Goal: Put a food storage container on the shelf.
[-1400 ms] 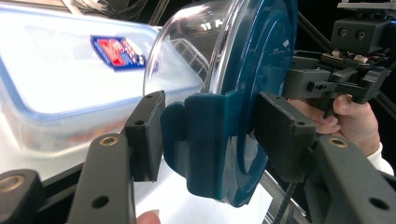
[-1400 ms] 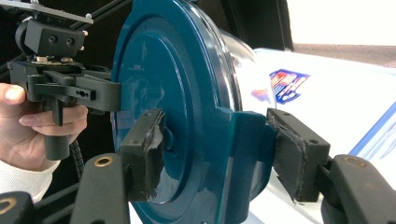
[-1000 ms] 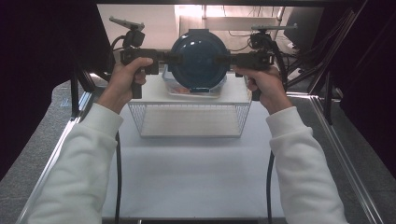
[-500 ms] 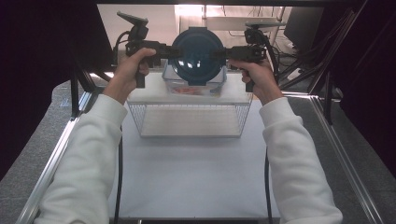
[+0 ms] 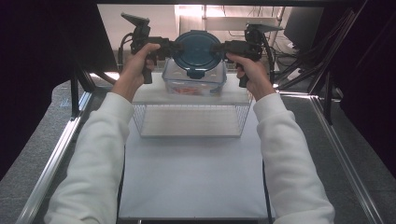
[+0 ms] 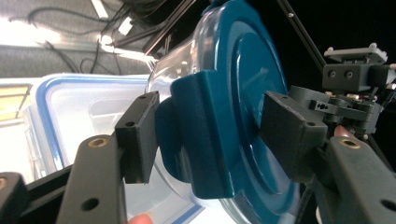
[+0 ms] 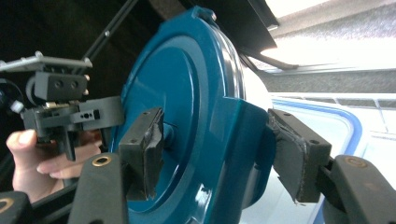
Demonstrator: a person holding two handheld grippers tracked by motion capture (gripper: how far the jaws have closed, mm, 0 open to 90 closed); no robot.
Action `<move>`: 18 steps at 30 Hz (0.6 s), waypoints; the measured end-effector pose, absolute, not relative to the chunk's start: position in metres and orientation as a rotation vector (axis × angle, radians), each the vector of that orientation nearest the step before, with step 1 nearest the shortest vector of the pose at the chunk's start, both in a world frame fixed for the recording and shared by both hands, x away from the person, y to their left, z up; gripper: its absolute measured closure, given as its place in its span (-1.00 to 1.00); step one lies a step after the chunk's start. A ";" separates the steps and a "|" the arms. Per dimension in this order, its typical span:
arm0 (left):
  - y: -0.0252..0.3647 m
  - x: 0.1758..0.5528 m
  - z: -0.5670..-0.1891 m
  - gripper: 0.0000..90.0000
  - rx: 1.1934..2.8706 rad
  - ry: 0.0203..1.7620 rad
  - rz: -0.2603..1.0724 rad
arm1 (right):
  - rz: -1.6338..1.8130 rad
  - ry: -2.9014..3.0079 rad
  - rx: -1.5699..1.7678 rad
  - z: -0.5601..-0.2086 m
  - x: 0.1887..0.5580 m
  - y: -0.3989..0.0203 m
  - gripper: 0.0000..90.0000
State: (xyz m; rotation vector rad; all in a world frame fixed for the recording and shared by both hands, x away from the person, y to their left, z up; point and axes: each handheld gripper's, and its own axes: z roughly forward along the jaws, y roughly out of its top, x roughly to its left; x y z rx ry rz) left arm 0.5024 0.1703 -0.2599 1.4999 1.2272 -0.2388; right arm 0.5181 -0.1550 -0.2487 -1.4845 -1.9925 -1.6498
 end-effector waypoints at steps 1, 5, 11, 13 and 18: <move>0.169 0.504 -0.261 -0.18 1.501 1.234 -0.245 | -1.650 -1.975 -1.494 -0.251 0.520 -0.156 -0.14; 0.169 0.510 -0.269 -0.22 1.465 1.244 -0.280 | -1.659 -1.941 -1.530 -0.256 0.523 -0.156 -0.13; 0.168 0.510 -0.272 -0.25 1.452 1.246 -0.272 | -1.673 -1.912 -1.549 -0.258 0.524 -0.156 -0.13; 0.165 0.509 -0.271 -0.34 1.463 1.261 -0.253 | -1.686 -1.907 -1.557 -0.258 0.523 -0.155 -0.16; 0.165 0.500 -0.266 -0.63 1.489 1.309 -0.122 | -1.828 -1.973 -1.569 -0.246 0.514 -0.162 -0.40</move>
